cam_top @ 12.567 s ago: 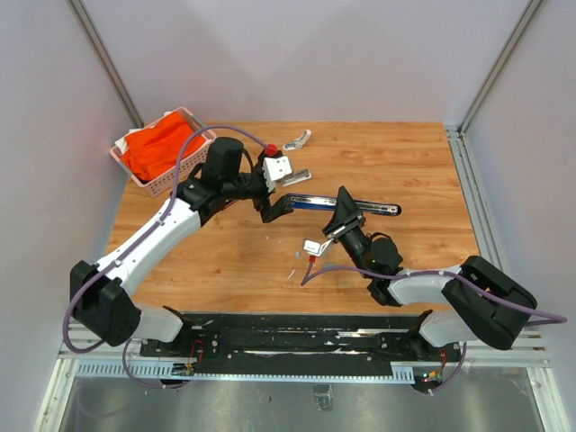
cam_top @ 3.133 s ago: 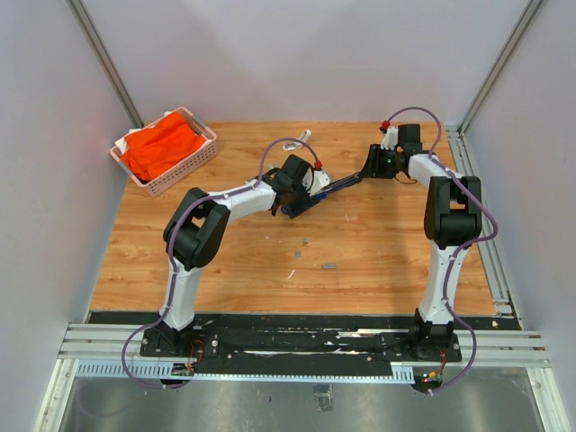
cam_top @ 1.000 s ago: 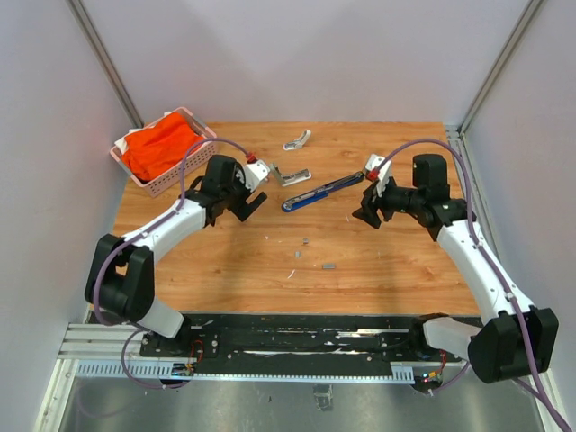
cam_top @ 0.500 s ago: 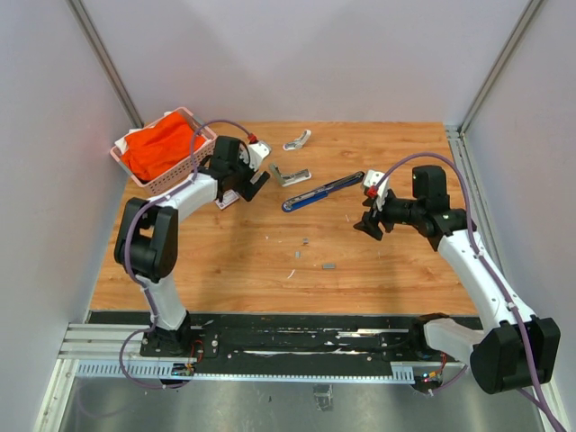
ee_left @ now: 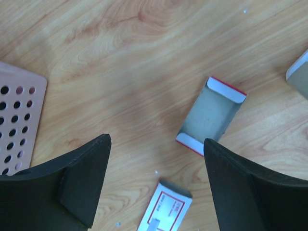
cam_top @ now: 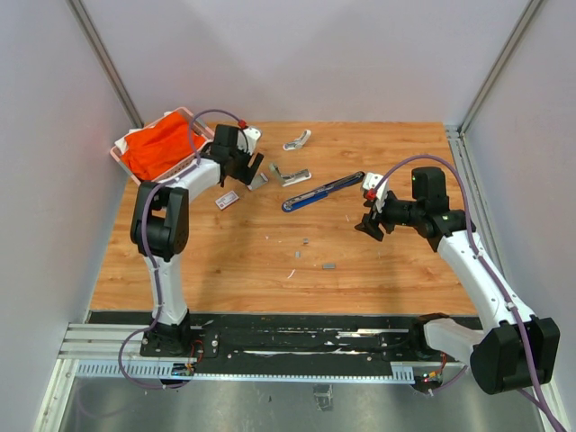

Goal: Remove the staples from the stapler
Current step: Move the staple box to the center of the board.

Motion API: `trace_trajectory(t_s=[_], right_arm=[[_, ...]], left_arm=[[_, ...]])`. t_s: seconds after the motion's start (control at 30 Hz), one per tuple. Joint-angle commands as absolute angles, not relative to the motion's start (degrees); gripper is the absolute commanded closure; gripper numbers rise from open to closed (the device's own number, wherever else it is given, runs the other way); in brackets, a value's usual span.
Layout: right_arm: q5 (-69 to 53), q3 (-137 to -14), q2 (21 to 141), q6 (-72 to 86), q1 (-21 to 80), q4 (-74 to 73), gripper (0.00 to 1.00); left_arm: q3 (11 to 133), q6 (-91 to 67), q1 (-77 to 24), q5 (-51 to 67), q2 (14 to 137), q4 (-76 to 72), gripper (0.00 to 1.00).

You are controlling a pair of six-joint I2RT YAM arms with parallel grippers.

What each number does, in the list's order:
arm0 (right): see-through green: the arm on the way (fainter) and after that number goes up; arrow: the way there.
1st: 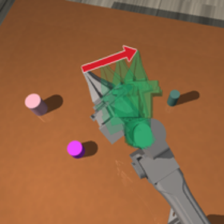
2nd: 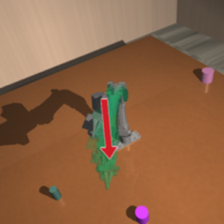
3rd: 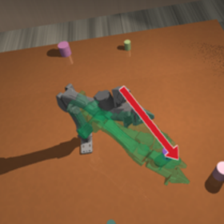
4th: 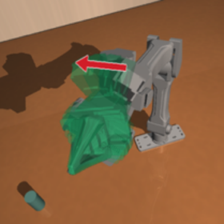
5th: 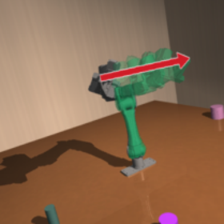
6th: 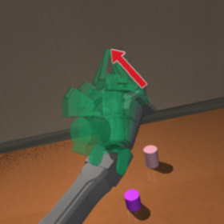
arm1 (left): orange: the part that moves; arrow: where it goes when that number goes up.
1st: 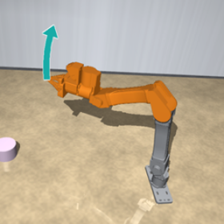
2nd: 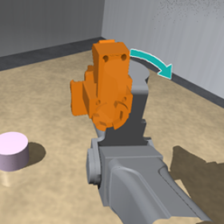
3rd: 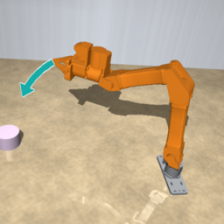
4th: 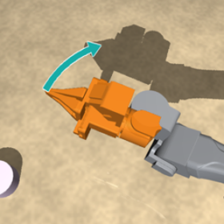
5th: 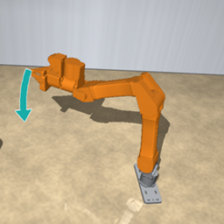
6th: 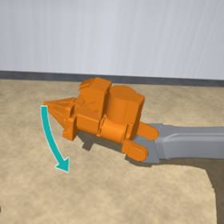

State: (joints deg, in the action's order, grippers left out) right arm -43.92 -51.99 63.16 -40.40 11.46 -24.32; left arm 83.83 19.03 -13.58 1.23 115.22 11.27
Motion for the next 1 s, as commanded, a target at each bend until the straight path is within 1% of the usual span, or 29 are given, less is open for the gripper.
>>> trace_trajectory(t_s=[0.0, 0.1, 0.17, 0.23, 0.4, 0.53, 0.63, 0.8, 0.87, 0.97], right_arm=[[-43.08, -51.48, 62.57, -41.26, 11.99, -24.18, 0.34], [-42.73, -51.42, 62.58, -41.23, 11.96, -24.17, 0.34], [-42.5, -51.46, 62.65, -41.23, 11.96, -24.17, 0.34], [-42.26, -51.42, 62.64, -41.25, 11.98, -24.17, 0.34], [-41.8, -51.44, 62.84, -41.26, 11.87, -24.23, 0.34], [-41.75, -51.47, 63.3, -41.31, 11.9, -24.21, 0.34], [-41.7, -51.43, 63.42, -41.3, 11.87, -24.22, 0.34], [-41.49, -51.52, 63.55, -41.38, 11.91, -24.21, 0.34], [-41.48, -51.5, 63.66, -41.32, 11.95, -24.25, 0.34], [-41.49, -51.58, 63.72, -41.37, 11.87, -24.24, 0.34]], left_arm=[[88.32, 19.49, -13.6, 3.13, 118.52, 12.37, 0.19], [91.0, 20.01, -13.62, 3.87, 120.93, 13.73, 0.23], [92.96, 19.93, -13.62, 4.38, 122.6, 15.07, 0.28], [94.82, 19.74, -13.61, 5.14, 123.92, 16.31, 0.3], [95.17, 19.34, -13.62, 7.67, 125.02, 16.38, 0.35], [95.71, 19.34, -13.62, 8.13, 126.09, 16.98, 0.42], [96.01, 19.25, -13.62, 8.79, 126.74, 17.37, 0.44], [97.07, 19.62, -13.62, 9.77, 127.89, 18.88, 0.53], [97.1, 19.78, -13.62, 9.83, 128.03, 19.1, 0.54], [97.15, 20.07, -13.55, 10.12, 127.93, 19.48, 0.6]])
